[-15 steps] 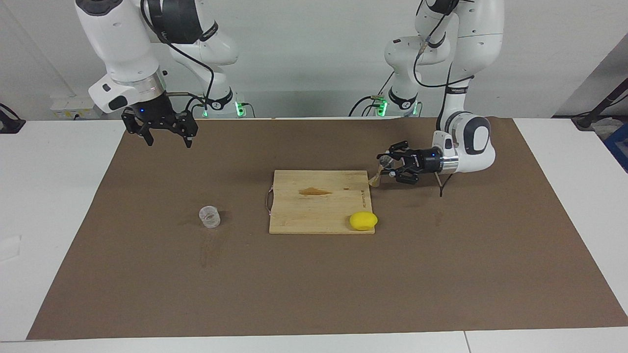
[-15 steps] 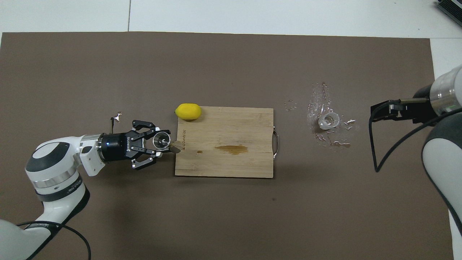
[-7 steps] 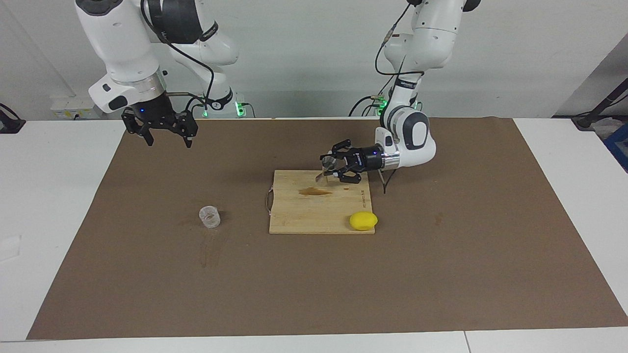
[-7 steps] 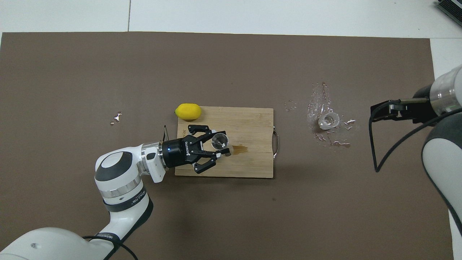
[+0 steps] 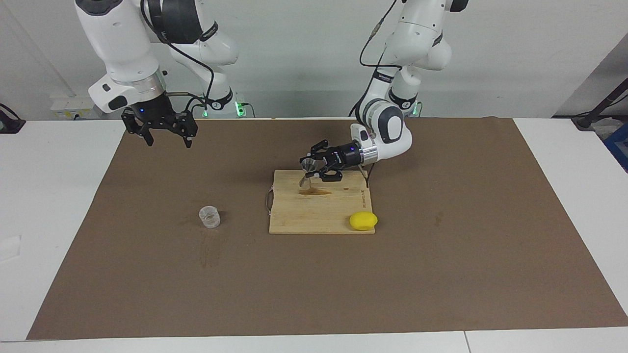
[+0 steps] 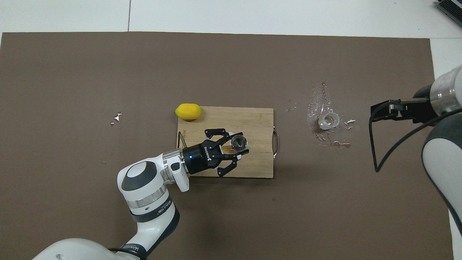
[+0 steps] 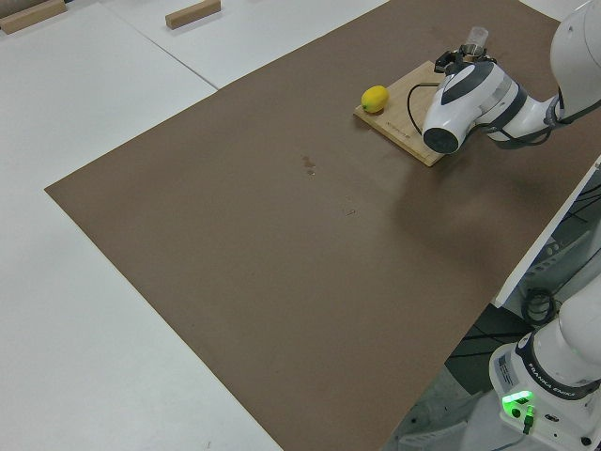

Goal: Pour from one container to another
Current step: 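Carry the metal cup with the left gripper onto the cutting board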

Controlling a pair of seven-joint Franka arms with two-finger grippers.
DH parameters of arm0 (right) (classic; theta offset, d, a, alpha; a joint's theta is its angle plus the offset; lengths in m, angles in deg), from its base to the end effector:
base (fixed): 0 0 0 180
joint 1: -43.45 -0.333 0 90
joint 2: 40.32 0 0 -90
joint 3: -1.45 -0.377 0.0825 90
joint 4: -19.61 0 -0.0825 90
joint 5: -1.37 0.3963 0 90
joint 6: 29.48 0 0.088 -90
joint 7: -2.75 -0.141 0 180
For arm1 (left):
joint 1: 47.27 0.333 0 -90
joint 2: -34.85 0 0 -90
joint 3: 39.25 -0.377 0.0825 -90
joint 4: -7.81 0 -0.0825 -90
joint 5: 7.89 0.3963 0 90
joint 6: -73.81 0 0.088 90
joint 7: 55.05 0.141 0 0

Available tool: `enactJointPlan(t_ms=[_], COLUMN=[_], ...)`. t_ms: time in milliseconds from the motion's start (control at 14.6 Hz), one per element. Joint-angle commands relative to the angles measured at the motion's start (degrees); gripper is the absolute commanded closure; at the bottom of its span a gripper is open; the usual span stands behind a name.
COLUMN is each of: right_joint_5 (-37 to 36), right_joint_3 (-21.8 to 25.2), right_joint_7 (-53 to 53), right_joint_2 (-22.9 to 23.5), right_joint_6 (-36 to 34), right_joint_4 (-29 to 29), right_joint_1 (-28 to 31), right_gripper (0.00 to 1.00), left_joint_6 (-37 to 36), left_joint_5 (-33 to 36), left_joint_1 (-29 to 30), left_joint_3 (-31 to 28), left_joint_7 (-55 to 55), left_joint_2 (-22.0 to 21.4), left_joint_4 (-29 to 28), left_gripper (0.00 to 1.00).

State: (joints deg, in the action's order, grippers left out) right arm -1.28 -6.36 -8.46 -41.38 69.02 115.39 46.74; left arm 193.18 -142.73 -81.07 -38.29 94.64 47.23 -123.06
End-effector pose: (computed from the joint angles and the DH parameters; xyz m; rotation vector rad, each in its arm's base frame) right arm 0.5730 0.0402 0.6262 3.0958 -0.1726 0.1114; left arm 0.4583 -0.3866 0.3324 1.4757 -0.9872 1.3457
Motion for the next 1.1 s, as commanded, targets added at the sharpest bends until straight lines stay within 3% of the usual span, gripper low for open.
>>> enactJointPlan(t_ms=[0,480,754,891,1028], right_joint_5=[-0.16,6.69,9.24,12.4,15.91], right_joint_3=[-0.19,-0.1,-0.19,-0.1,-0.1], right_joint_7=[-6.43,-32.17,-47.47,-51.96,-54.35], right_joint_2=[-1.06,1.75,4.65,6.58,9.22], right_joint_6=[2.31,2.3,4.94,5.47,6.17], right_joint_4=[2.22,3.1,3.1,3.01,3.01], right_joint_1=[0.41,2.51,2.6,3.39,5.32], right_gripper=[0.09,0.06,0.07,0.07,0.08], left_joint_6=[3.68,4.91,3.07,2.89,2.63], left_joint_5=[-2.7,-4.55,-5.6,-5.61,-5.61], left_joint_1=[-1.79,-1.88,-2.06,-2.06,-1.97], left_joint_3=[-0.61,-0.52,-0.52,-0.52,-0.52], left_joint_7=[6.13,12.65,12.74,12.74,12.74], left_joint_2=[1.77,2.38,5.28,5.37,5.37], left_joint_4=[2.29,1.94,2.11,2.2,2.2], left_gripper=[0.72,0.72,0.72,0.71,0.65])
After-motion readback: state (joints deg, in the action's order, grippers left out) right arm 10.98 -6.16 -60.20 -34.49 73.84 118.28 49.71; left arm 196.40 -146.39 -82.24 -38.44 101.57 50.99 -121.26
